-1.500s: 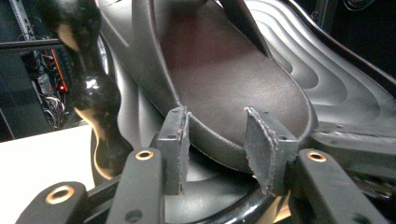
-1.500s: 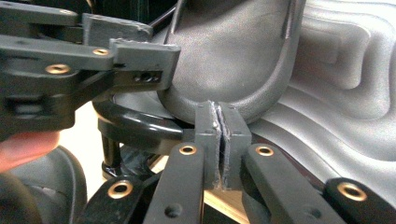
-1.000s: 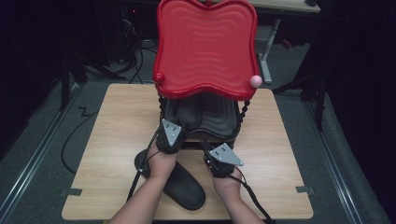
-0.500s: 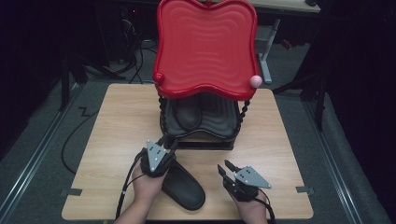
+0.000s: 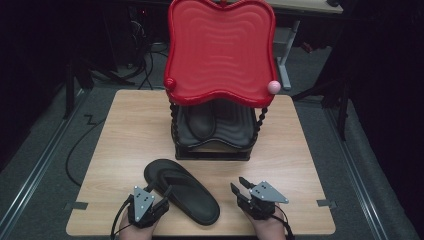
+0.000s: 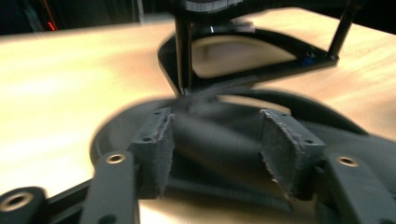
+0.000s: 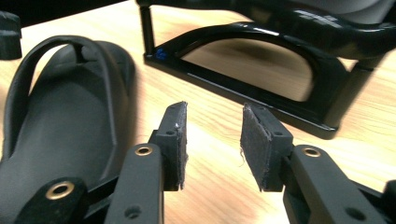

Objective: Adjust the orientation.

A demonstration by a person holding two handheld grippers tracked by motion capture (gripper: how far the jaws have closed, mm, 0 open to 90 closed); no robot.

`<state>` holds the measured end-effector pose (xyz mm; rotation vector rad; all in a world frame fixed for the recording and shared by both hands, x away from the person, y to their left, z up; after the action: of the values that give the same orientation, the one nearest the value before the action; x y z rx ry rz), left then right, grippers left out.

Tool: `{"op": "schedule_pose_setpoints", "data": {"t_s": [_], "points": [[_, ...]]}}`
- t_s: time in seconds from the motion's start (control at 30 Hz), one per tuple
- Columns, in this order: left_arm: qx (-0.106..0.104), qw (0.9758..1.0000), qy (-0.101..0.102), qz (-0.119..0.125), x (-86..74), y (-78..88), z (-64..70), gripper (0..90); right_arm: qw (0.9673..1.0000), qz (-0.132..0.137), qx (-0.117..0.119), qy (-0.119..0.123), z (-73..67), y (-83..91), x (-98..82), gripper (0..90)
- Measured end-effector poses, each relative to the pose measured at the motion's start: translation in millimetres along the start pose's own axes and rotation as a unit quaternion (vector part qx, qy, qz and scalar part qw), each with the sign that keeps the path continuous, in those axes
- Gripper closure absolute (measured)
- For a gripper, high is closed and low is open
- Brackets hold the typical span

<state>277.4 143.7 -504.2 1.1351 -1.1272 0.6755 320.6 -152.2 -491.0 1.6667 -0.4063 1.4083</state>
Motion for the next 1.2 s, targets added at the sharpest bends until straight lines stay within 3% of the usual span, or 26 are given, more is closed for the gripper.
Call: {"op": "schedule_pose_setpoints", "data": {"t_s": [0.1, 0.2, 0.23, 0.3, 0.37, 0.4, 0.43, 0.53, 0.63, 0.7, 0.87, 0.93, 0.97, 1.0, 1.07, 1.1, 1.2], "points": [[-0.019, 0.9995, 0.023, -0.015, -4.2, -0.2, -2.1, 41.5, 1.0000, -0.004, 0.007, -0.002, -5.1, -3.7, 0.3, 57.3], [-0.017, 0.9989, 0.041, -0.016, -4.4, -2.7, -2.3, 39.5, 0.9994, -0.015, 0.031, 0.000, -17.6, -16.0, 2.3, 53.4], [-0.019, 0.9986, 0.047, -0.018, -4.3, -3.7, -2.2, 36.6, 0.9986, -0.021, 0.049, 0.004, -28.1, -26.8, 5.3, 51.9], [-0.024, 0.9978, 0.056, -0.026, -4.5, -4.3, -0.9, 32.9, 0.9980, -0.024, 0.058, 0.006, -33.6, -32.8, 7.1, 51.3], [-0.025, 0.9979, 0.052, -0.029, -8.5, -2.3, 4.3, 30.8, 0.9966, -0.031, 0.076, 0.013, -47.9, -48.9, 11.5, 52.7], [-0.025, 0.9979, 0.052, -0.029, -8.5, -2.3, 4.3, 30.7, 0.9966, -0.031, 0.076, 0.013, -47.9, -48.9, 11.5, 52.7], [-0.028, 0.9979, 0.050, -0.031, -9.5, -2.3, 8.4, 31.2, 0.9956, -0.037, 0.082, 0.028, -57.7, -62.0, 14.3, 56.3], [-0.023, 0.9989, 0.035, -0.023, -9.2, -2.3, 14.8, 35.4, 0.9953, -0.047, 0.079, 0.032, -61.7, -71.8, 15.8, 61.2], [-0.030, 0.9984, 0.043, -0.023, -8.4, -5.4, 17.4, 39.1, 0.9944, -0.067, 0.071, 0.040, -63.9, -84.6, 14.4, 68.6], [-0.026, 0.9988, 0.037, -0.021, -7.7, -4.5, 18.3, 40.7, 0.9939, -0.081, 0.058, 0.047, -62.7, -88.2, 11.9, 77.5], [-0.048, 0.9984, 0.025, -0.015, -7.7, -5.3, 21.1, 43.8, 0.9925, -0.086, 0.055, 0.067, -61.4, -74.0, 6.5, 79.8], [-0.060, 0.9981, 0.009, -0.013, -6.3, -7.8, 23.6, 45.8, 0.9933, -0.085, 0.054, 0.057, -58.3, -57.1, -1.9, 78.4], [-0.077, 0.9967, 0.017, -0.021, -6.9, -8.6, 33.3, 47.0, 0.9935, -0.086, 0.051, 0.054, -56.6, -50.9, -4.5, 78.0], [-0.077, 0.9967, 0.017, -0.021, -6.9, -8.6, 33.3, 48.2, 0.9935, -0.086, 0.051, 0.054, -56.6, -50.9, -4.5, 78.0], [-0.096, 0.9952, -0.006, -0.018, -5.2, -12.2, 45.7, 50.7, 0.9946, -0.085, 0.041, 0.043, -51.8, -33.6, -12.7, 77.0], [-0.096, 0.9952, -0.006, -0.018, -5.2, -12.2, 45.7, 51.2, 0.9946, -0.085, 0.041, 0.043, -51.8, -33.6, -12.7, 77.0], [-0.115, 0.9930, -0.019, -0.019, -3.7, -16.2, 54.3, 53.6, 0.9953, -0.088, 0.027, 0.030, -47.3, -10.8, -22.8, 75.3]]}}
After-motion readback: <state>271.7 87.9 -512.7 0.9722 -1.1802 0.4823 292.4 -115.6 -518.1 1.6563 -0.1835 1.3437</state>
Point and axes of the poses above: each handheld gripper's, and its own axes: y roughly backward along the jaws, x roughly out of its top, z roughly to its right, the point moved 4 cm from there along -y, roughly forward along the jaws, and after that the axes turned 1 degree about -x, right-handed, at the moved point
